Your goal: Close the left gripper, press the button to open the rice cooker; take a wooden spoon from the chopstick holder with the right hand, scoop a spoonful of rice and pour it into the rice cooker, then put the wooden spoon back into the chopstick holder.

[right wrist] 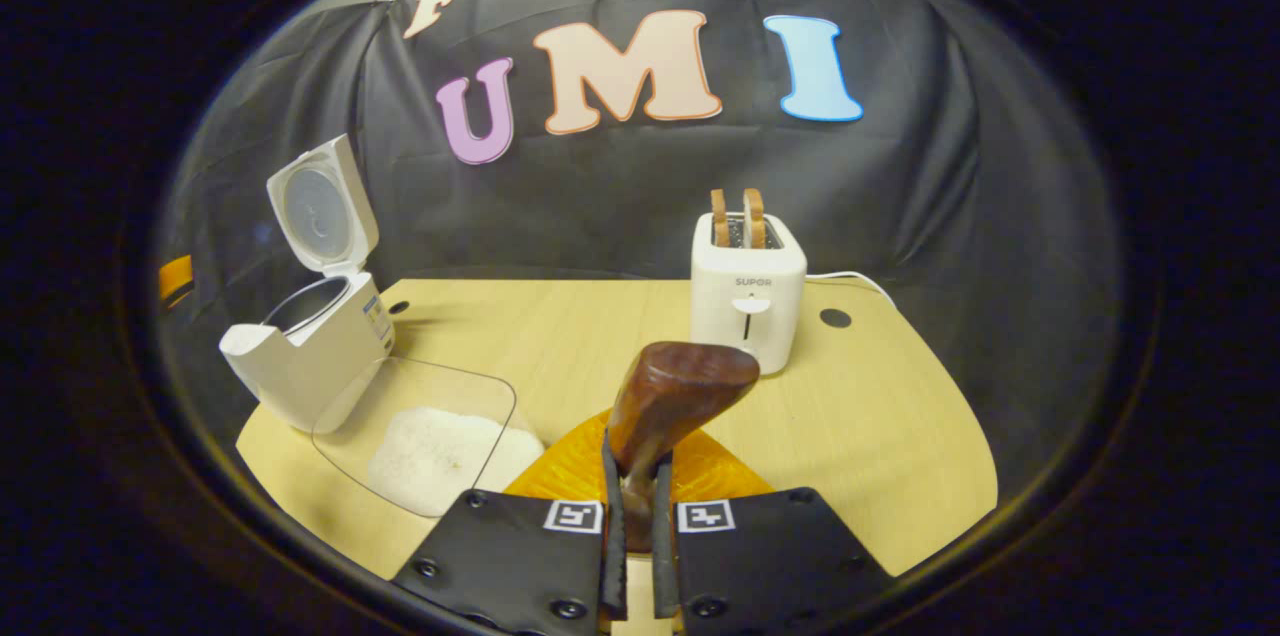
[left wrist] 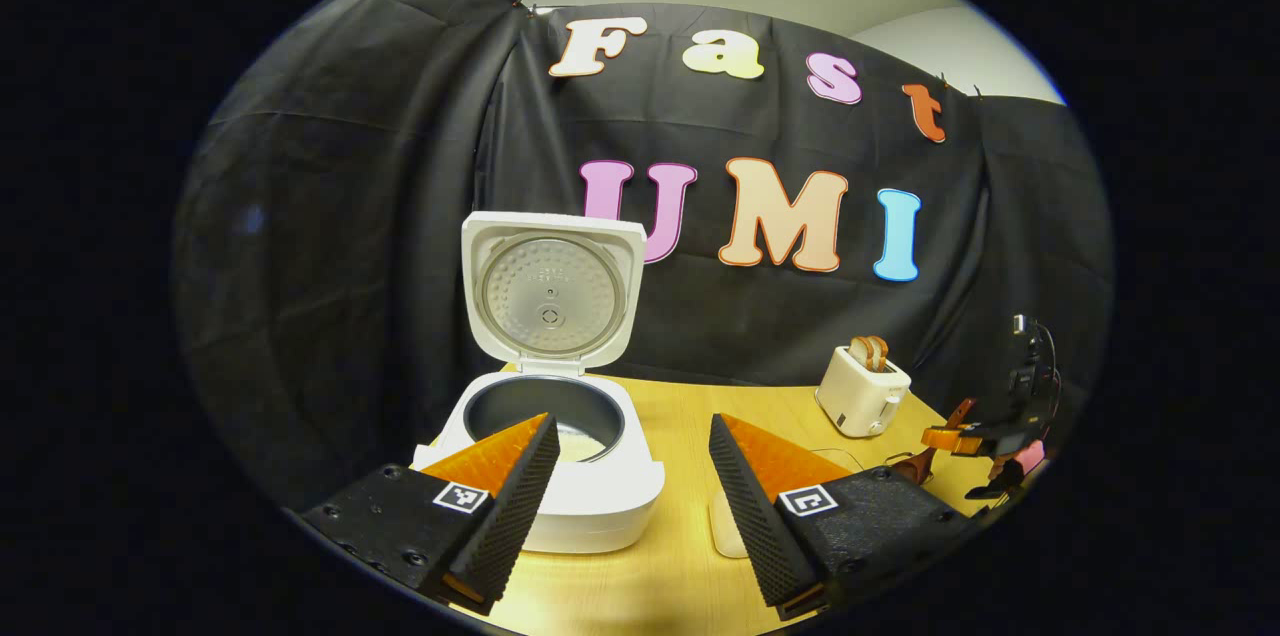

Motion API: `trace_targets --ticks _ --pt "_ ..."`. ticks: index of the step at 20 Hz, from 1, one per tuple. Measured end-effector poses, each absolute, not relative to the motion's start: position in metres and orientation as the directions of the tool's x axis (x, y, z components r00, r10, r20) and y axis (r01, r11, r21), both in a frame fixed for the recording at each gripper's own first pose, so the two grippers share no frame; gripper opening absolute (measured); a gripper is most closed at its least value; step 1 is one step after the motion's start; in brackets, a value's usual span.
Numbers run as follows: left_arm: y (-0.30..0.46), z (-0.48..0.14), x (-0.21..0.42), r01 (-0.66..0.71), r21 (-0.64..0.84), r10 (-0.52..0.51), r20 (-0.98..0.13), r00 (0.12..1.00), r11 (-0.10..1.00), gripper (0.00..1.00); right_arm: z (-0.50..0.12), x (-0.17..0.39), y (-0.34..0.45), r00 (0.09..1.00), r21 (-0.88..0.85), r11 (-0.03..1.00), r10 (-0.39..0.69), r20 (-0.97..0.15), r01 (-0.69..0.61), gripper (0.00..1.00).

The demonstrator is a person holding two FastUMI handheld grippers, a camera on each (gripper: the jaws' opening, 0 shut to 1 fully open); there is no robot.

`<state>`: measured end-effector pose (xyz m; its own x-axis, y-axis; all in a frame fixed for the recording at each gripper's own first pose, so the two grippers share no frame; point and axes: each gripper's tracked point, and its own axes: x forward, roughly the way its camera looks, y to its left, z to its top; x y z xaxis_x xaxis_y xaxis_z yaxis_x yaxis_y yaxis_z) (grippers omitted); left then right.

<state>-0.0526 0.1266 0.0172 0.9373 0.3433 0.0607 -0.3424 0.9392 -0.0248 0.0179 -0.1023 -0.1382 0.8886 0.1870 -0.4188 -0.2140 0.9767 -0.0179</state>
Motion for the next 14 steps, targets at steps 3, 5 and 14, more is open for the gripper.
trace_targets --ticks 3,5,14 --pt "0.118 0.019 -0.049 -0.362 -0.027 0.363 0.067 0.929 0.932 0.89 -0.147 0.016 -0.108 0.879 0.012 0.978 0.194 -0.436 -0.210 0.15" --pt "0.110 0.023 -0.049 -0.373 -0.036 0.375 0.082 0.923 0.927 0.89 -0.145 0.011 -0.110 0.875 0.044 0.974 0.217 -0.432 -0.220 0.20" --pt "0.112 0.055 -0.052 -0.433 -0.117 0.447 0.147 0.882 0.894 0.89 -0.111 -0.005 -0.149 0.905 0.107 0.975 0.221 -0.365 -0.195 0.76"
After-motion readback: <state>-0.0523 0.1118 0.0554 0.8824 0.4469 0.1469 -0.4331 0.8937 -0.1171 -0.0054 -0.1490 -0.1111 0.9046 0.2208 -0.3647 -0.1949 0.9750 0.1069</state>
